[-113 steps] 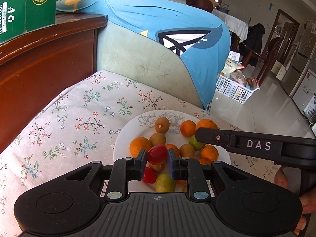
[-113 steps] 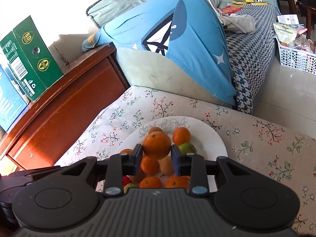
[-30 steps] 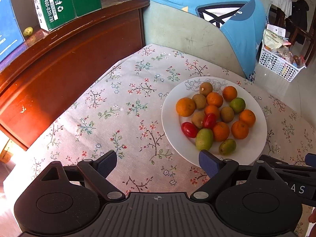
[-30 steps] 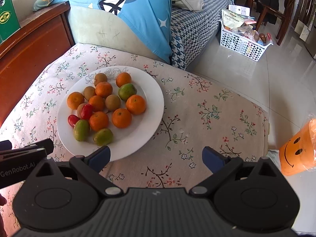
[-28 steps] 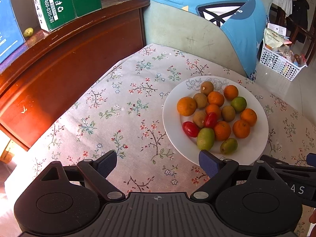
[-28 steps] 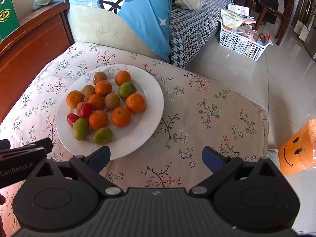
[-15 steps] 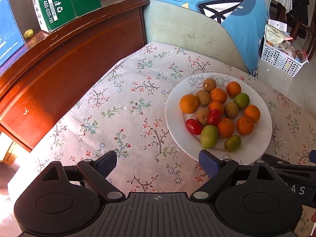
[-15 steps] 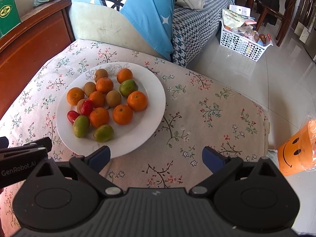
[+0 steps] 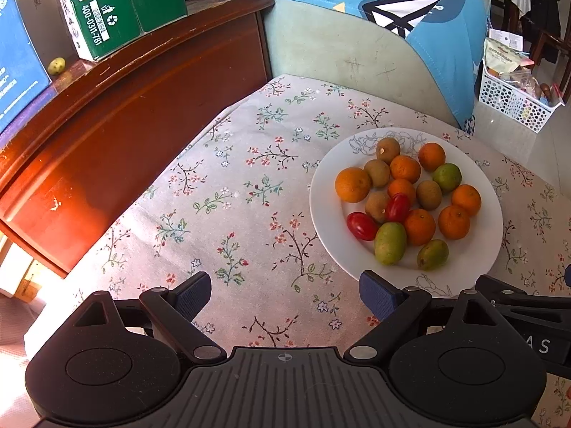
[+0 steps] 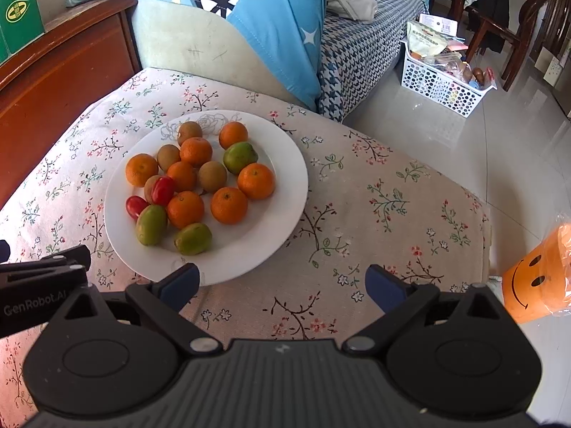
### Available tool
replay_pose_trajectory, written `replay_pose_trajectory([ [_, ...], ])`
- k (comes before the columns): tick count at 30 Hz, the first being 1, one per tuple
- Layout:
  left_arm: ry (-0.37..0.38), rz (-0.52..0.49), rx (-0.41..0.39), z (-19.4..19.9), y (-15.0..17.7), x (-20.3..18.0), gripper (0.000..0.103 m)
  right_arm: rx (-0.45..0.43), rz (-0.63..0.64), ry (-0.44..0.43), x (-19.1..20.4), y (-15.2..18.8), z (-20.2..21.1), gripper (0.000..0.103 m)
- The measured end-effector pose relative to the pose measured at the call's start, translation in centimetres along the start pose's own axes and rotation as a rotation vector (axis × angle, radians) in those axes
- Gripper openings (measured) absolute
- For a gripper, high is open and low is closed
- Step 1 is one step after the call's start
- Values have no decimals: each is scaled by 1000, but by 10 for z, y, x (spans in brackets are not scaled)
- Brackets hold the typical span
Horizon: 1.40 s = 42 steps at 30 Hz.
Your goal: Organize fruits
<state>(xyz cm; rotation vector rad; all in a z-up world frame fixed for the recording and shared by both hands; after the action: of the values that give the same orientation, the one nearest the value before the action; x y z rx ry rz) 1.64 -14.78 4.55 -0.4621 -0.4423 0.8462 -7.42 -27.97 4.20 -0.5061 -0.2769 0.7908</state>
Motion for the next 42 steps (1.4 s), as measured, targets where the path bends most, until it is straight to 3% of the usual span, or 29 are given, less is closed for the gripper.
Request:
replay_pose_trajectory([
  [25,-27,-32,-26,3,1,-2,91,-20,3,4,2,1,1,99],
  [35,-26,2,-17,13,26,5,91,-60,42,-20,6,19,12,99],
  [42,-17,5,-17,24,49,10,92,-70,9,-89,1,50,22,99],
])
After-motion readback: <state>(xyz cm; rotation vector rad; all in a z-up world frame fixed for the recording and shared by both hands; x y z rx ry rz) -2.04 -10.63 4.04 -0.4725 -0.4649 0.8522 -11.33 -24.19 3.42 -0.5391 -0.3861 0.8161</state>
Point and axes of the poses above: each gripper's, at about its wrist camera, not at the fingertips, and z roughly against the way its jaws point, x to its left, y to its underside, the point moved 3 cm from there along -z, roughly the way its jaws point, and after that the axes turned 7 degrees about -z, right-handed, at the moved point
